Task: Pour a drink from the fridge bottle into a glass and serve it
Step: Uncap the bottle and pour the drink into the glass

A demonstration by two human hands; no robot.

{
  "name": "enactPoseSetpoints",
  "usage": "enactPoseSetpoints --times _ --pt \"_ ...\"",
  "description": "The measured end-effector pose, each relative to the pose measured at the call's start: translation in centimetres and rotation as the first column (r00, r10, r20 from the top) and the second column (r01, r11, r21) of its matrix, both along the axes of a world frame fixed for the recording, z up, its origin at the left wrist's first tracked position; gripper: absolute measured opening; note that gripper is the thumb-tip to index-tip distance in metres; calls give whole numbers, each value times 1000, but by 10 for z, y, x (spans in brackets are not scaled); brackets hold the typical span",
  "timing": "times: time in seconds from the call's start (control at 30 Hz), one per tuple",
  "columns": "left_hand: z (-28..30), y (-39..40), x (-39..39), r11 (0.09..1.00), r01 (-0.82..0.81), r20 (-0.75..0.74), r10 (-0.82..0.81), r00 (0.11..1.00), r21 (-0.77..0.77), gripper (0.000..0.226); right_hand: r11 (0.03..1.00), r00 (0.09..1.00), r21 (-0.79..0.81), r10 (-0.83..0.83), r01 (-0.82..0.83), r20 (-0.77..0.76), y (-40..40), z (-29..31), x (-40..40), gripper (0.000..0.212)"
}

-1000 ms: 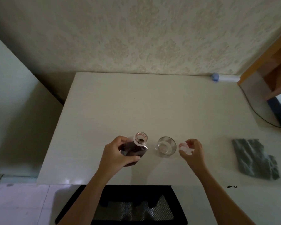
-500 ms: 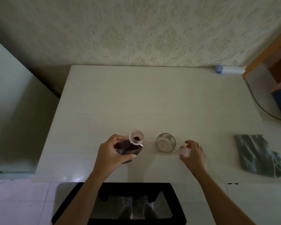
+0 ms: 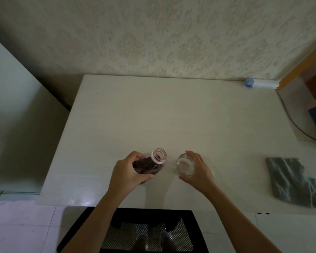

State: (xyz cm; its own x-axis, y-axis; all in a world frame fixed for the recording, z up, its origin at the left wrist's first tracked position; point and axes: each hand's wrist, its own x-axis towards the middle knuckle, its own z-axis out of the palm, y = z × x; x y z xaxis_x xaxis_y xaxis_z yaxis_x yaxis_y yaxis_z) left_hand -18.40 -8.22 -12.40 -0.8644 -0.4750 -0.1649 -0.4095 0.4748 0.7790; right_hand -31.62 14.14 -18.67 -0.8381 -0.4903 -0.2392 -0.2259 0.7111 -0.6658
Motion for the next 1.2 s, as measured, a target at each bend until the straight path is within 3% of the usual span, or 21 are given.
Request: enactPoseSetpoints --times 0.27,0.77,1.2 --pt "8 -2 -19 962 138 121 -112 986 -234 55 993 983 31 117 -114 -144 -15 19 -1 77" --pt "11 -3 -29 791 331 197 -267 943 -515 48 993 979 35 120 -115 -165 -24 43 -6 84" --pt "20 -1 -34 743 366 252 -268 930 -560 53 991 981 44 133 -128 -143 -26 52 -10 86"
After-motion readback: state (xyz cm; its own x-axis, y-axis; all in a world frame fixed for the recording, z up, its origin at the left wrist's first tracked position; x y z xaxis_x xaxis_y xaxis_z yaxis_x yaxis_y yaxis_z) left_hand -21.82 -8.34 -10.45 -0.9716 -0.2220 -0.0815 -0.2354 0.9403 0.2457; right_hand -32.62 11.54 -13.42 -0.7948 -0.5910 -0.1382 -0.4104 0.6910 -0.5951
